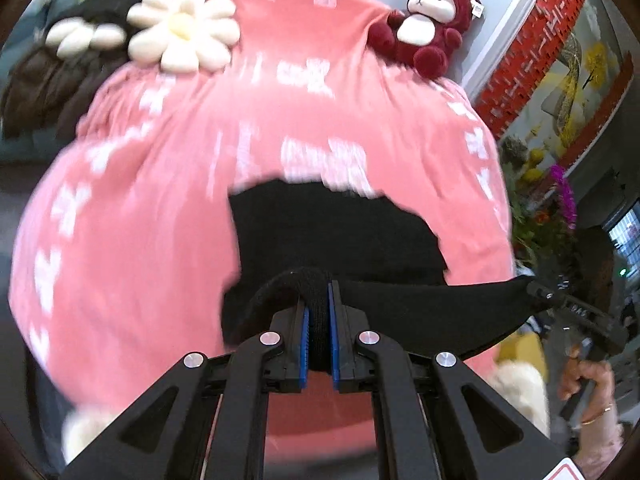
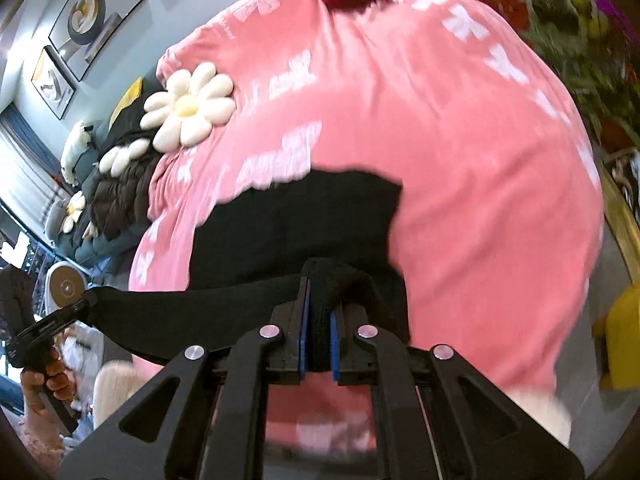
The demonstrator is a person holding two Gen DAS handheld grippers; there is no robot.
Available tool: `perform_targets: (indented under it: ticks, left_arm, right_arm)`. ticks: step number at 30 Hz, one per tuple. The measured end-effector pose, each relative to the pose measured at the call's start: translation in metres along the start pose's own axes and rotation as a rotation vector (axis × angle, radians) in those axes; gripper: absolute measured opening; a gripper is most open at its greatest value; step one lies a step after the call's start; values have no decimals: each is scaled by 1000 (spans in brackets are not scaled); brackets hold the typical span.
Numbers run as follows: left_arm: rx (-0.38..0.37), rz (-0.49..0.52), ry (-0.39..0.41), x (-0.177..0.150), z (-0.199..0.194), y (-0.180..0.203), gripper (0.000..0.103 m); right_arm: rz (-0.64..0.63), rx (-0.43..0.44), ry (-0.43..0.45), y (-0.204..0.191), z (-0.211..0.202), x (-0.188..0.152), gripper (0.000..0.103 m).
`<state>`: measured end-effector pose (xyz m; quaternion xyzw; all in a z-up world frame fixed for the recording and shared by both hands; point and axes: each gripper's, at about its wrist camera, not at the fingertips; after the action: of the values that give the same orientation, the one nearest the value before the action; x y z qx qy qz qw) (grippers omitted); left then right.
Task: Fold small clothes
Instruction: 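Lift the hem with both tools and fold it toward the collar, then release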
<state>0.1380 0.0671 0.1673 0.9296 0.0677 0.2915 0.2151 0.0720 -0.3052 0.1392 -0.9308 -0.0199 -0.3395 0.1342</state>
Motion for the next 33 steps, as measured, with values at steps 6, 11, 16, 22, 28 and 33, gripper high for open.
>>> perform_targets:
  ticks: [6, 11, 16, 22, 28, 33]
  left_arm:
    - [164, -112, 5, 89, 120, -4, 14]
    - [210, -100, -44, 88, 160, -16, 14]
    - [214, 2, -57, 48, 153, -26, 31]
    - [241, 2, -92, 45, 176, -37, 31]
    - [172, -49, -127, 87, 211, -45, 48]
    - [185, -8, -169, 103, 247, -51, 19]
  right_arm:
    - [28, -165, -19, 27, 110, 73, 44]
    - [25, -153, -6, 26, 117, 51, 44]
    - [-47, -158, -83, 27, 125, 13, 44]
    - [-37, -135, -101, 42, 153, 38, 45]
    - [-64, -154, -142, 55, 199, 71, 55]
    - [-57, -23, -154, 58, 221, 80, 2]
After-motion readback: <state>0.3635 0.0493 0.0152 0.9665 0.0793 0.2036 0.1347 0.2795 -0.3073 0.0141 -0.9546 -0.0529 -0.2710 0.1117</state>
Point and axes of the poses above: each gripper's, at about its wrist camera, not at the fingertips, and z roughly the way its jaws point, y to its right, x to its top, and after that the axes turned 13 degrees about -z, right-handed
